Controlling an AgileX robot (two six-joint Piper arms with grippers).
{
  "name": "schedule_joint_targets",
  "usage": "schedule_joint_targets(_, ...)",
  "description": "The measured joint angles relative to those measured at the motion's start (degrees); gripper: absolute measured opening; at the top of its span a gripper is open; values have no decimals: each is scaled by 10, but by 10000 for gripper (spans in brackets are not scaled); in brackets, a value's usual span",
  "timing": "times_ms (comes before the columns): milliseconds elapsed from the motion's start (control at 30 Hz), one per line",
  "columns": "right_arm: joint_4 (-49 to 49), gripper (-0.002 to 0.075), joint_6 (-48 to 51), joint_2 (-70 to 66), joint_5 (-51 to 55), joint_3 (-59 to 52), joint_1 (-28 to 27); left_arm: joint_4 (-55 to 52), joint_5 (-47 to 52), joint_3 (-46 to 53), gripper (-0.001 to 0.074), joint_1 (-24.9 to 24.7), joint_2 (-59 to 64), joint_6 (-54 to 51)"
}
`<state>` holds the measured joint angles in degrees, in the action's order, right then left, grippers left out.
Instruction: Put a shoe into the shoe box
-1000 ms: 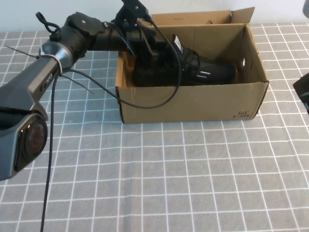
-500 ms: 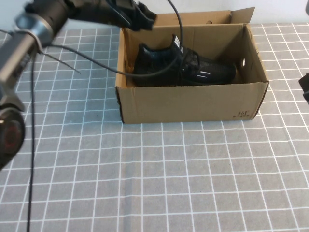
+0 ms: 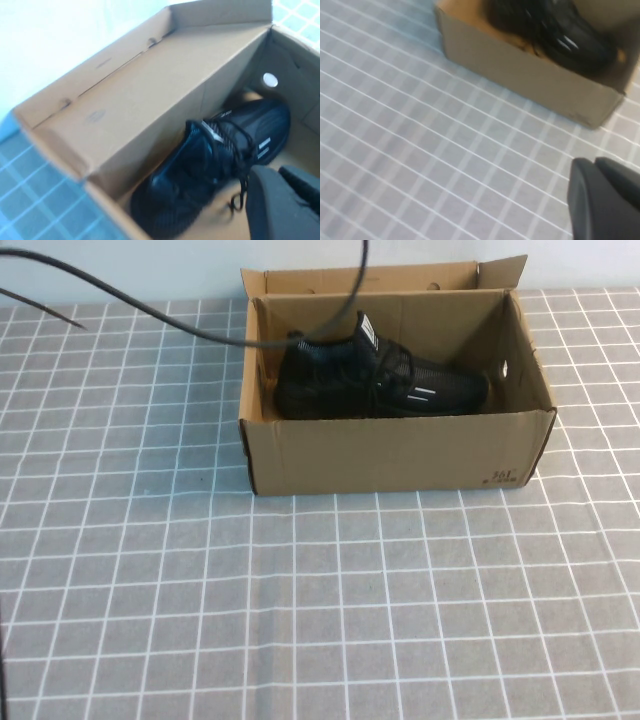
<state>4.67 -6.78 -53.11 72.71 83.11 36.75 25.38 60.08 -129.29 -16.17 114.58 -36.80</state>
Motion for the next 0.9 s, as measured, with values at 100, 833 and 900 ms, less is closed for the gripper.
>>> schedule_joint_targets(100,-29,-16,-1,53,0,-9,0,-19,41,0,-1,6,-34,27)
schedule_joint_targets(833,-108,-16,-44,542,-76,-335,0,83,-249,685,-1,7,-590,-10)
schedule_joint_targets(900,-108,-16,-44,545,-102,-358,0,117,-294,769,-1,7,-662,-45)
